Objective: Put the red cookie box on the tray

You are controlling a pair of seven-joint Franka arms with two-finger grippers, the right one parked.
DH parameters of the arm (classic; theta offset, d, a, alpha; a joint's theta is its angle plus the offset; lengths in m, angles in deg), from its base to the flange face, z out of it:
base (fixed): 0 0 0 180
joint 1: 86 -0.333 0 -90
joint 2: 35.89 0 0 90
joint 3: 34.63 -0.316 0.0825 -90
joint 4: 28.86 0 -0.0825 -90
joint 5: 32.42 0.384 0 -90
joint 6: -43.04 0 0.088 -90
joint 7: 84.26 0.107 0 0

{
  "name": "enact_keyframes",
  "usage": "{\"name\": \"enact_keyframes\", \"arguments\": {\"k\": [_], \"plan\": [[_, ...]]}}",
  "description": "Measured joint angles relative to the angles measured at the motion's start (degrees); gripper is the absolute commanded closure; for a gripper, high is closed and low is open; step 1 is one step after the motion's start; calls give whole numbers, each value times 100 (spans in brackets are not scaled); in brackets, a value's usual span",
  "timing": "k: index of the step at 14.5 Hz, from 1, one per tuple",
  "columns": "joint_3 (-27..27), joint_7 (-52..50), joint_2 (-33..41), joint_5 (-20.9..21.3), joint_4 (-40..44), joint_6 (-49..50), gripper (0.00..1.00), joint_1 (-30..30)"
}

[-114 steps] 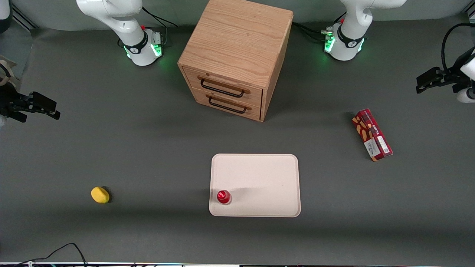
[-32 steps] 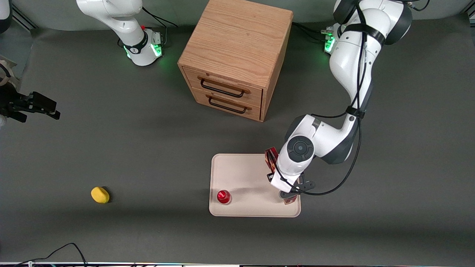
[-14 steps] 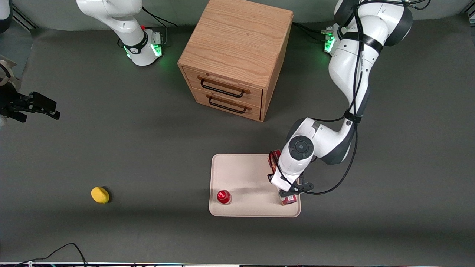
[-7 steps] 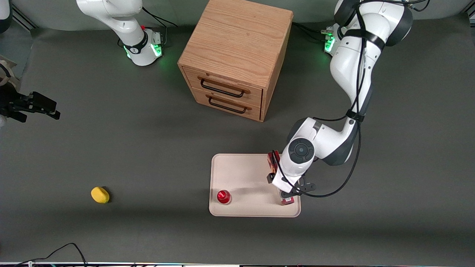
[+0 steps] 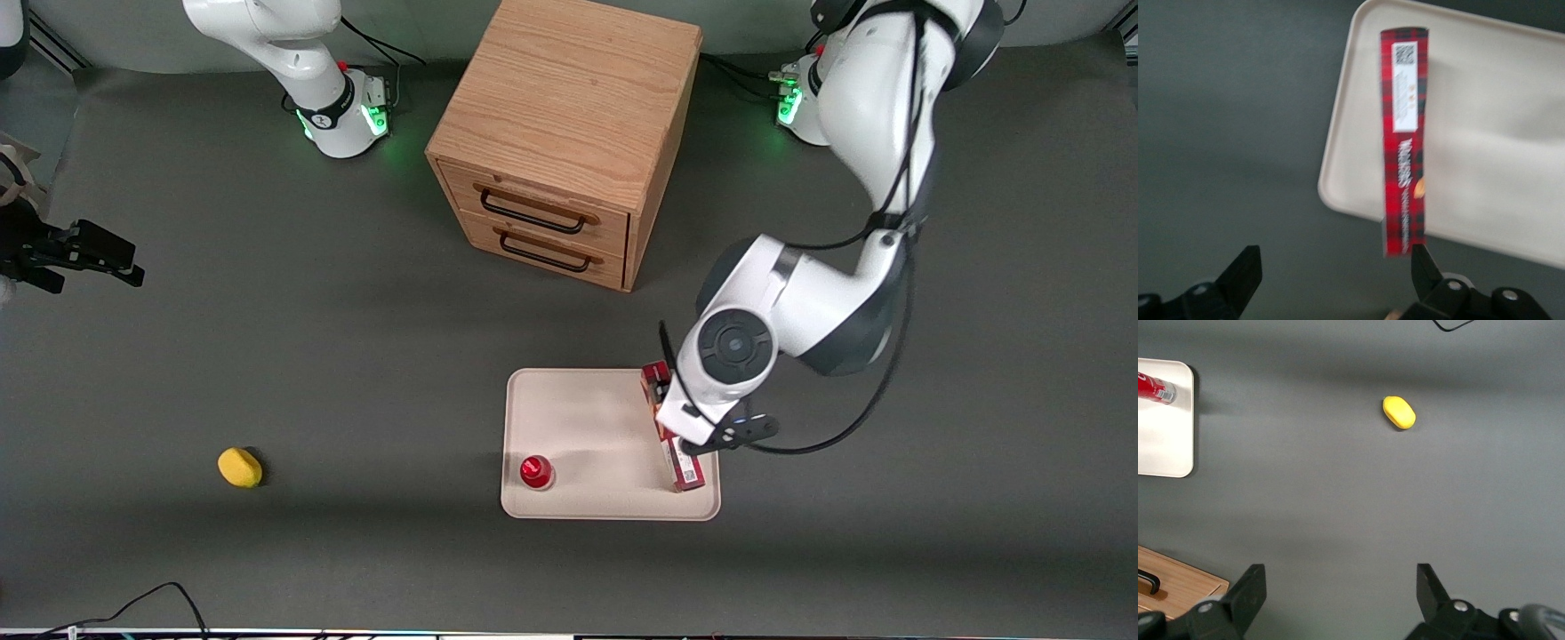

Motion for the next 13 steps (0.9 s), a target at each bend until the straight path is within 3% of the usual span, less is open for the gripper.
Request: {"name": "enact_keyframes", "arguments": {"k": [5, 13], "plan": [[-226, 1717, 1458, -477, -573, 873, 0, -661], [-2014, 4176, 3717, -644, -3270, 544, 0, -765]]}}
